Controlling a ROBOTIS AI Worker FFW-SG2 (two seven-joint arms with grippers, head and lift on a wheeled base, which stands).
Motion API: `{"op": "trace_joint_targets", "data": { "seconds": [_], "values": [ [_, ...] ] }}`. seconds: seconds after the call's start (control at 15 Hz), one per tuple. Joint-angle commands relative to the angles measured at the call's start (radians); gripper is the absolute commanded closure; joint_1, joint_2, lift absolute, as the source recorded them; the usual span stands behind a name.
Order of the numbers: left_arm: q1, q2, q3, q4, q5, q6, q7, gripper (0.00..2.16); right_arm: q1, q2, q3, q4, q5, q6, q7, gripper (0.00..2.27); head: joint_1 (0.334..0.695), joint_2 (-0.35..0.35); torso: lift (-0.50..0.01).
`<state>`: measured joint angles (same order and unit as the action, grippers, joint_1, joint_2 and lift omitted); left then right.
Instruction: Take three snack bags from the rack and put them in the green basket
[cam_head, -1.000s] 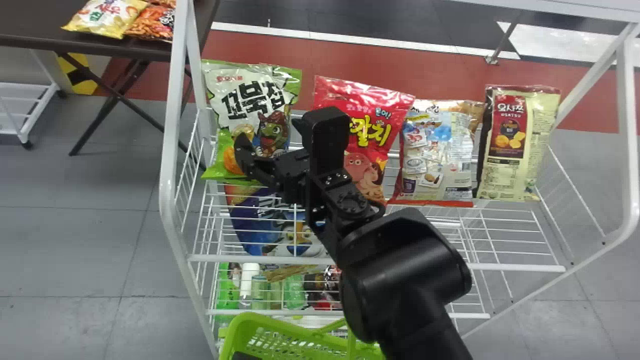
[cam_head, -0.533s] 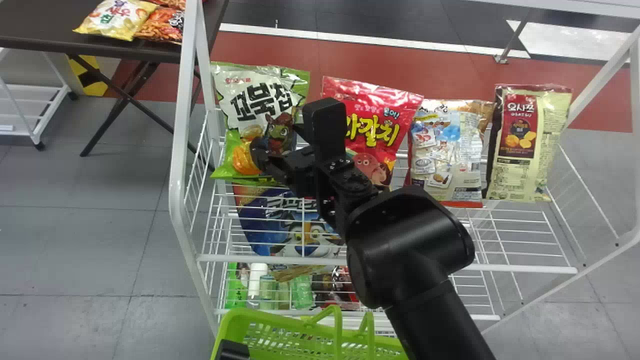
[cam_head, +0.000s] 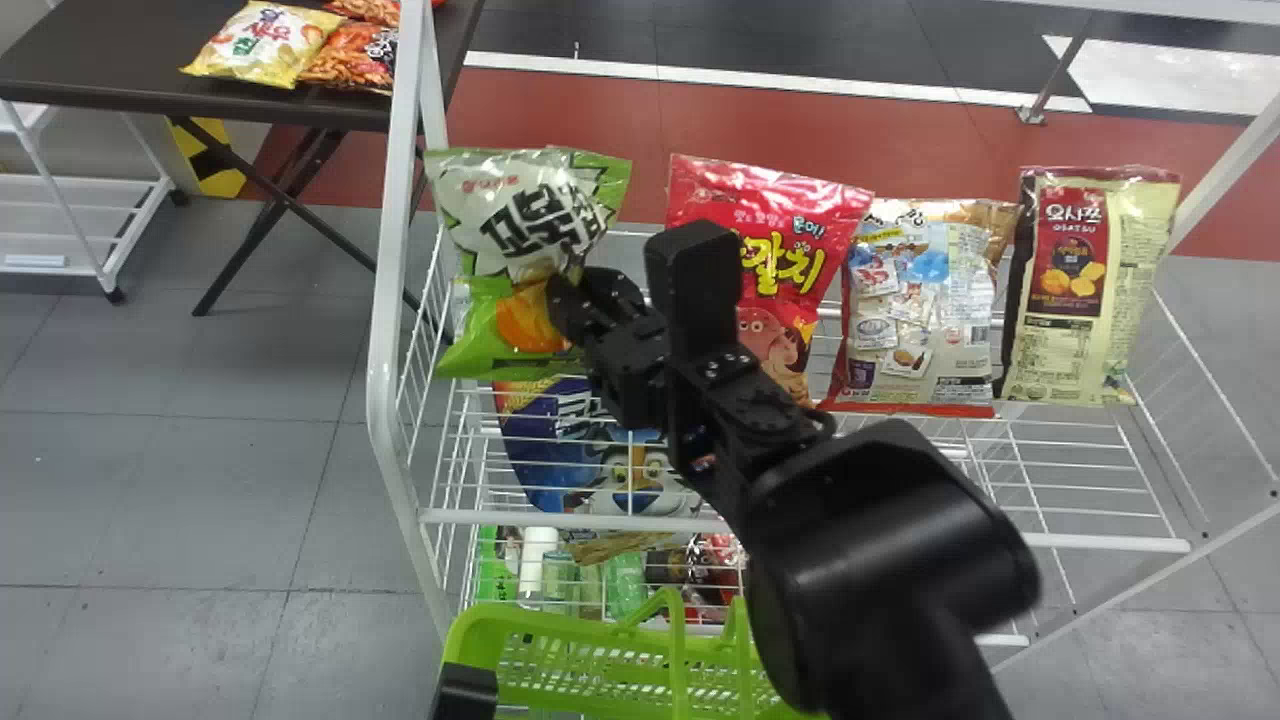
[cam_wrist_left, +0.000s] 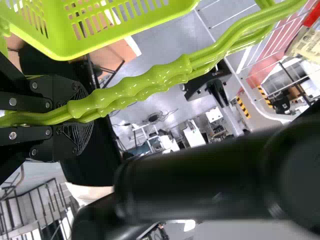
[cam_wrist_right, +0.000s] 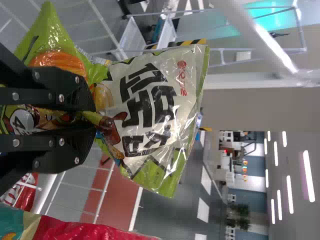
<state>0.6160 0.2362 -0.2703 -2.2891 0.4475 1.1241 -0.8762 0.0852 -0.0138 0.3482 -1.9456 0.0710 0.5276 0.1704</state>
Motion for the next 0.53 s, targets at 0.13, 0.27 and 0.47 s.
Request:
{"op": "trace_joint_targets", "data": {
  "seconds": [0.13,0.27,0.47],
  "values": [
    [0.001,-0.032,0.040,0.013,0.002,-0.011,0.003,2.11,0.242,-0.114,-0.095,-0.429,0.013,0.147,0.001,2.19,0.695,-0.156,-0.006],
    [0.001,-0.057,0.072,0.022,0.007,-0.017,0.005,2.11,0.396,-0.163,-0.198,-0.592,0.001,0.171,0.008,2.19,0.695,-0.251,-0.006],
    [-0.005,-0.077,0.105,0.039,0.022,-0.020,0.003,2.11,0.614,-0.170,-0.360,-0.786,-0.007,0.220,0.080,2.19,0.695,-0.350,-0.006]
  ]
}}
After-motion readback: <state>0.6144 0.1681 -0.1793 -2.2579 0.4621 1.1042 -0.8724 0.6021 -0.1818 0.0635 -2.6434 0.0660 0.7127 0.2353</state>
